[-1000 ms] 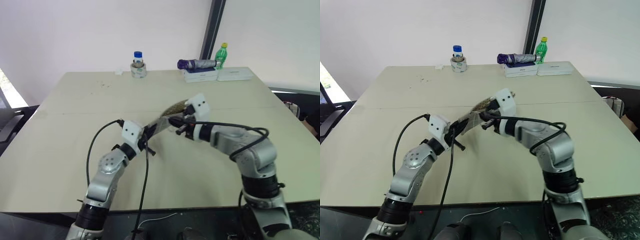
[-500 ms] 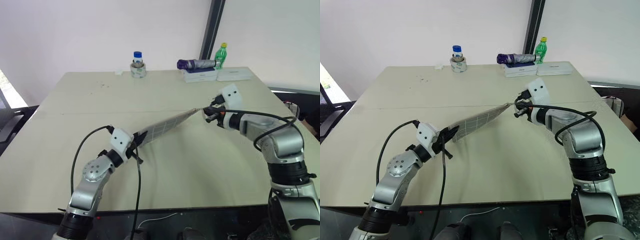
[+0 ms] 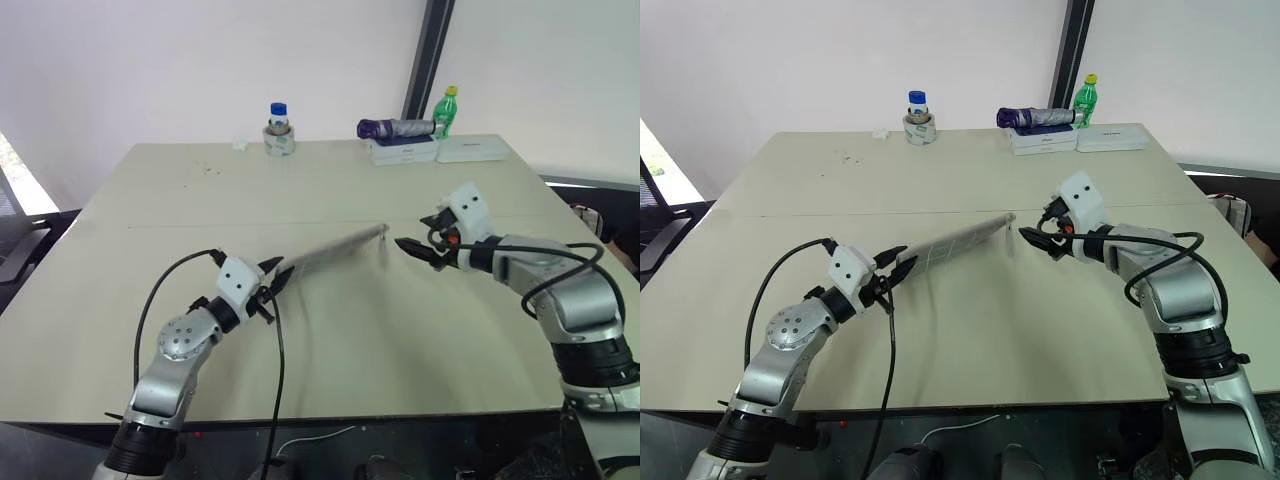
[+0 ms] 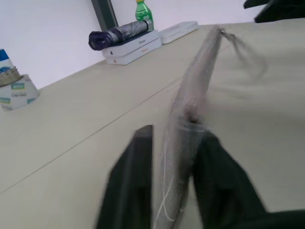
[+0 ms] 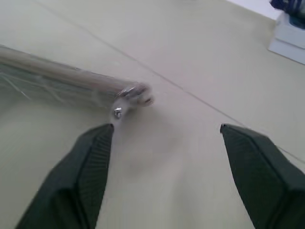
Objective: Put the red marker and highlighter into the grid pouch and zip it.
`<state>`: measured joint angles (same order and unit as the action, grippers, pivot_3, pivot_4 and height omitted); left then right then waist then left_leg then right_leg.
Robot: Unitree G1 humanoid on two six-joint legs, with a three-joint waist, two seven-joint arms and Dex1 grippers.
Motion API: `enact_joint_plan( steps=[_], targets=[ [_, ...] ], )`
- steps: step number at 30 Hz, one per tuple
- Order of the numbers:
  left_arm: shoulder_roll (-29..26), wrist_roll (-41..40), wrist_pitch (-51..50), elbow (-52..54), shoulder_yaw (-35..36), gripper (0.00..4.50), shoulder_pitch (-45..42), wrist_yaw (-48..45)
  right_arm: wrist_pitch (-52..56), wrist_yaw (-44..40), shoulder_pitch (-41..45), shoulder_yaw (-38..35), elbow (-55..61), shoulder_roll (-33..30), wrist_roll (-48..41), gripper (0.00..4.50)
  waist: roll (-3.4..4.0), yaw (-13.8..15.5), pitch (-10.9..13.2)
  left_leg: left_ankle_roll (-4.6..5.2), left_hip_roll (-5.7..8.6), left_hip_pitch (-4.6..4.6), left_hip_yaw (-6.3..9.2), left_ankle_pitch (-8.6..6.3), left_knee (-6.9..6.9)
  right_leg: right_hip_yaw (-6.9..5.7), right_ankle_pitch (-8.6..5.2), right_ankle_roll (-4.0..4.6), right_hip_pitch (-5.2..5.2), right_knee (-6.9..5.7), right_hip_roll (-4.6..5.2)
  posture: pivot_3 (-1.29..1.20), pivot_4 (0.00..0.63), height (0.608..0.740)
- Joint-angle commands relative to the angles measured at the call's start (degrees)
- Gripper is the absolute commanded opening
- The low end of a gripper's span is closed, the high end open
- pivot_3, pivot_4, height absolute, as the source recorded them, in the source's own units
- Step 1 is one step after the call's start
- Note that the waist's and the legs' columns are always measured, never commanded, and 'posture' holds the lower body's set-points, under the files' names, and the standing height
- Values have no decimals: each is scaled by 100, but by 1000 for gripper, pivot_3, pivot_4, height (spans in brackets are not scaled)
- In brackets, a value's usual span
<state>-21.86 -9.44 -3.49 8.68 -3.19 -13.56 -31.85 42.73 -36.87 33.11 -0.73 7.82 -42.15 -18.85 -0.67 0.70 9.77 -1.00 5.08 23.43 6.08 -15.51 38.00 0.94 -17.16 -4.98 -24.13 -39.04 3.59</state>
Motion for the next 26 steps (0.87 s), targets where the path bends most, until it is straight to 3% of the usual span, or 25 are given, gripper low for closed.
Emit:
enact_joint_plan(
  steps=[1, 5, 15, 26],
  targets=[
    [-308, -239, -59, 313, 255, 3547, 93, -298, -364, -405, -249, -292, 382, -240, -116, 3396, 0, -4, 0, 0, -1, 0, 0, 0, 0, 0, 0, 0, 0, 0, 0, 0, 150, 740],
    [-699, -706, -408, 610, 650, 3547, 487, -593, -525, -617, -497, -437, 285, -456, -88, 3396, 2, -30, 1, 1, -2, 0, 0, -1, -2, 2, 0, 0, 0, 1, 0, 0, 150, 740],
    [-1299, -971, -908, 381, 2001, 3547, 1528, -400, -1193, -953, -1001, -742, -77, -527, -75, 3396, 2, 0, 1, 5, -2, -1, 0, -3, -1, 1, 0, 0, 4, 6, 0, 0, 150, 740],
    [-1312, -1179, -1282, 630, 2452, 3547, 1939, -326, -1469, -1081, -1217, -938, -391, -276, -290, 3396, 2, 1, 2, 8, -3, -4, 1, -5, -1, -1, 0, 1, 10, 6, 2, 0, 150, 740]
  ],
)
